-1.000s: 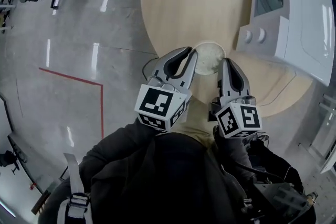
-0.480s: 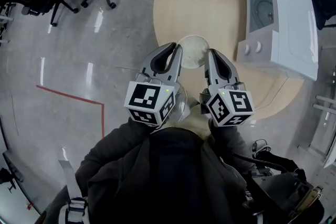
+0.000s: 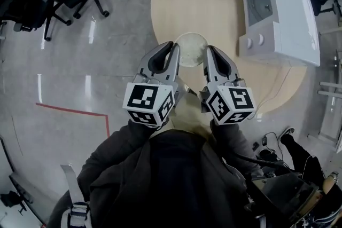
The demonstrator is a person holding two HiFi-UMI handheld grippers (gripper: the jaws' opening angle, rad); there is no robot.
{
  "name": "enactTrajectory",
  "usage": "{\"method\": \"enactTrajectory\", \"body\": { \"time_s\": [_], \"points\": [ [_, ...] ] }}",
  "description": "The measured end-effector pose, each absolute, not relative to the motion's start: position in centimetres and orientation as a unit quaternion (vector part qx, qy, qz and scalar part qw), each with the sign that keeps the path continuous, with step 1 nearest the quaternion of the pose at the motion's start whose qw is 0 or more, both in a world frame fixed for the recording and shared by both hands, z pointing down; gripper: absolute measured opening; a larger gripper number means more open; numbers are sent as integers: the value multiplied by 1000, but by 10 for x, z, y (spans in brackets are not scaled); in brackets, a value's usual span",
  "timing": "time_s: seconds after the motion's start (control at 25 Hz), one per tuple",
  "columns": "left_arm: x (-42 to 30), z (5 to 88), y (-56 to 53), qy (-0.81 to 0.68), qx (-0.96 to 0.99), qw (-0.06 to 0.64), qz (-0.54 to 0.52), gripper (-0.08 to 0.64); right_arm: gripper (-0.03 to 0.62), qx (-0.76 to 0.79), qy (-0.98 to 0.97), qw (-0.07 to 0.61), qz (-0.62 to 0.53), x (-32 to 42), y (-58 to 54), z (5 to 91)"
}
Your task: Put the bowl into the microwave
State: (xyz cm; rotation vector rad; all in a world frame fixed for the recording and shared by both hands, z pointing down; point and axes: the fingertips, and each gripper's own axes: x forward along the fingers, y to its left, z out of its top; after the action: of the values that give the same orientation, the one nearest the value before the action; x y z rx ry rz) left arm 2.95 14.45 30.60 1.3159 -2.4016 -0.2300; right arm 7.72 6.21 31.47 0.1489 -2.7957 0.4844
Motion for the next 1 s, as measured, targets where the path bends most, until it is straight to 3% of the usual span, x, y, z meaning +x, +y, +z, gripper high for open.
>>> {"method": "enactTrajectory", "body": {
  "time_s": [1.0],
  "points": [
    [-49,324,31,-829,513,216,-58,48,15,120,-965,124,199,12,-44,334]
  ]
}}
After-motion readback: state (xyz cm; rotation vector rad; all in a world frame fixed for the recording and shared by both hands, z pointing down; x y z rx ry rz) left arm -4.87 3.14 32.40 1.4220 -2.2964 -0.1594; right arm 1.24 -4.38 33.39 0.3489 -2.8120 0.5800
